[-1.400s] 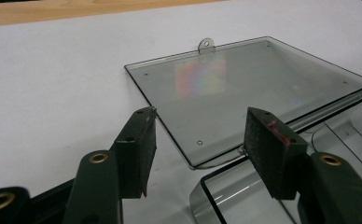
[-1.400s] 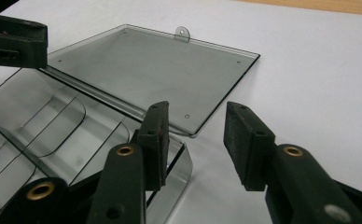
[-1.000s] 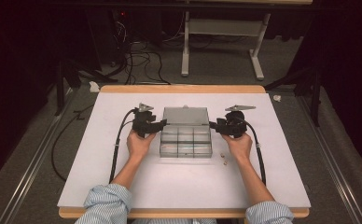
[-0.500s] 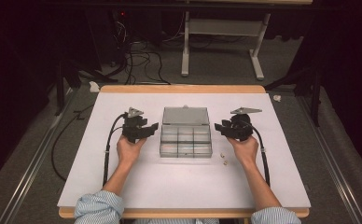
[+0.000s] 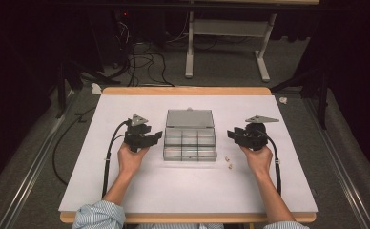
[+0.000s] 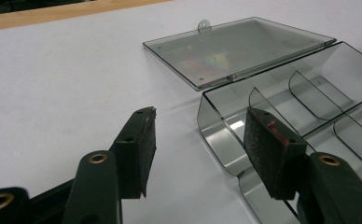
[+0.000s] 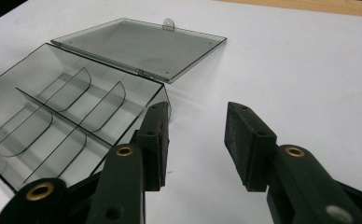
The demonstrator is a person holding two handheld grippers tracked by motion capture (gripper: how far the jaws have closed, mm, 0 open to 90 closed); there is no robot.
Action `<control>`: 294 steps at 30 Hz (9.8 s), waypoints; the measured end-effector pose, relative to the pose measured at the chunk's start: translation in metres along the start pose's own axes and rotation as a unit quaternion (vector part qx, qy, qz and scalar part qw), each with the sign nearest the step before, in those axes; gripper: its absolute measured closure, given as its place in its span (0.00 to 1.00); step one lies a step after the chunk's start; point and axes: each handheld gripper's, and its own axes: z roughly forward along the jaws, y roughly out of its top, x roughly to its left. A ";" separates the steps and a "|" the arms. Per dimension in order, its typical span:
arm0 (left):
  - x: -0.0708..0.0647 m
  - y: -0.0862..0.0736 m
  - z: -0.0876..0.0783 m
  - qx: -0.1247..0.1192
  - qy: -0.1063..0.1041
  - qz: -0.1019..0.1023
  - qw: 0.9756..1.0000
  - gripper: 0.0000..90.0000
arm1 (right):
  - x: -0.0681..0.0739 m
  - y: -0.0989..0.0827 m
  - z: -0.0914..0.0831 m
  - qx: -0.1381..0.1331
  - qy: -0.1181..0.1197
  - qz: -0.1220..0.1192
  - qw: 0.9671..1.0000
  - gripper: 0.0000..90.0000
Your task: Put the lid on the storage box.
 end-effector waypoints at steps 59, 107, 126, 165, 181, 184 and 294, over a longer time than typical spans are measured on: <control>-0.012 -0.074 -0.010 0.038 0.049 0.018 0.998 0.45 | 0.039 -0.083 -0.030 0.058 0.009 -0.052 0.997 0.72; -0.012 -0.074 -0.010 0.038 0.048 0.019 0.998 0.44 | 0.042 -0.083 -0.020 0.073 -0.010 -0.095 0.993 0.86; -0.012 -0.074 -0.010 0.039 0.046 0.020 0.998 0.42 | 0.042 -0.077 -0.029 0.047 0.000 -0.085 0.995 0.88; -0.012 -0.074 -0.010 0.039 0.046 0.021 0.998 0.42 | 0.059 -0.035 -0.028 0.007 0.054 -0.086 0.995 0.88; -0.012 -0.074 -0.010 0.039 0.046 0.021 0.998 0.42 | 0.069 -0.023 -0.008 0.018 0.066 -0.093 0.993 0.88; -0.012 -0.074 -0.010 0.039 0.046 0.021 0.998 0.42 | 0.070 -0.022 -0.003 0.021 0.067 -0.094 0.993 0.88; -0.012 -0.074 -0.010 0.040 0.045 0.021 0.998 0.42 | 0.027 -0.055 -0.022 0.019 0.003 -0.036 0.999 0.80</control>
